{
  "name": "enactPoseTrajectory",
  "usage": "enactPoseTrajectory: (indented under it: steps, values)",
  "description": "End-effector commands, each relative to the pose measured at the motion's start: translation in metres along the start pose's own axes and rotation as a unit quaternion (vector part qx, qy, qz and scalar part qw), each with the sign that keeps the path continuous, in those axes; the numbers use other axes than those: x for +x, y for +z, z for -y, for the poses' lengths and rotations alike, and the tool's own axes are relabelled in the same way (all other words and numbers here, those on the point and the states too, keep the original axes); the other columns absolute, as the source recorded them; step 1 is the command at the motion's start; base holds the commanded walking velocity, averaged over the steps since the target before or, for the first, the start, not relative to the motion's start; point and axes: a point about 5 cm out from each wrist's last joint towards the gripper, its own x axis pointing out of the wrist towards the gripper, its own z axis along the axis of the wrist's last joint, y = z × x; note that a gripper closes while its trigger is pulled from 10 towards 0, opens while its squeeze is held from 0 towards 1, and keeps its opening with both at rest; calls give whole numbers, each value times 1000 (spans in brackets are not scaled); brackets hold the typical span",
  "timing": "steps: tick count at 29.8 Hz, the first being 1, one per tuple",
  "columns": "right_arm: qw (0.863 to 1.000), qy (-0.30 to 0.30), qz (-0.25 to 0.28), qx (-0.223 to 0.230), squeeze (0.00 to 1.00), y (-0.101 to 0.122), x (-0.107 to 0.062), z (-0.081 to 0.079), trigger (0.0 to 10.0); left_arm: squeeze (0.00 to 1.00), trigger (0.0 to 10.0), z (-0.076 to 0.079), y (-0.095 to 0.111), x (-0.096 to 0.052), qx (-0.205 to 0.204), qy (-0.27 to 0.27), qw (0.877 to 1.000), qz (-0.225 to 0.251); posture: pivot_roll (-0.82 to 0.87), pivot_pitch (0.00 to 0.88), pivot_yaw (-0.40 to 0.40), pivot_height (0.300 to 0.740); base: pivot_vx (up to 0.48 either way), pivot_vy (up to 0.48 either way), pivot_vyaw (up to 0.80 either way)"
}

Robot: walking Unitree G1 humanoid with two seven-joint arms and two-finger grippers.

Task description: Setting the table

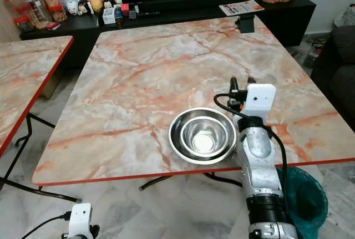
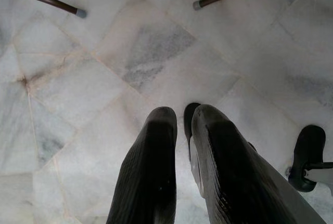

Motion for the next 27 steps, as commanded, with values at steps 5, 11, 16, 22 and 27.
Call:
enactPoseTrajectory:
  steps: [5,11,16,22,27]
  values:
    - [1000,0,13,-2,0,3,-1,-1,10000,0,10000,-3,2,0,-10,8,1000,10,-58,47,96,740,0,0,0]
    - [1000,2,10,-10,0,1,-2,-1,10000,0,10000,-3,2,0,-5,7,1000,9,-57,47,95,740,0,0,0]
    - [1000,-7,23,-9,0,5,-1,3,10000,0,10000,-3,0,0,-17,9,1000,7,-62,48,94,740,0,0,0]
    - [1000,-1,20,-5,0,3,-2,-2,10000,0,10000,-3,2,0,-24,12,1000,10,-58,47,91,740,0,400,0]
    - [1000,9,18,1,0,1,-2,-8,10000,0,10000,-4,1,0,-26,13,1000,9,-55,48,89,740,0,480,0]
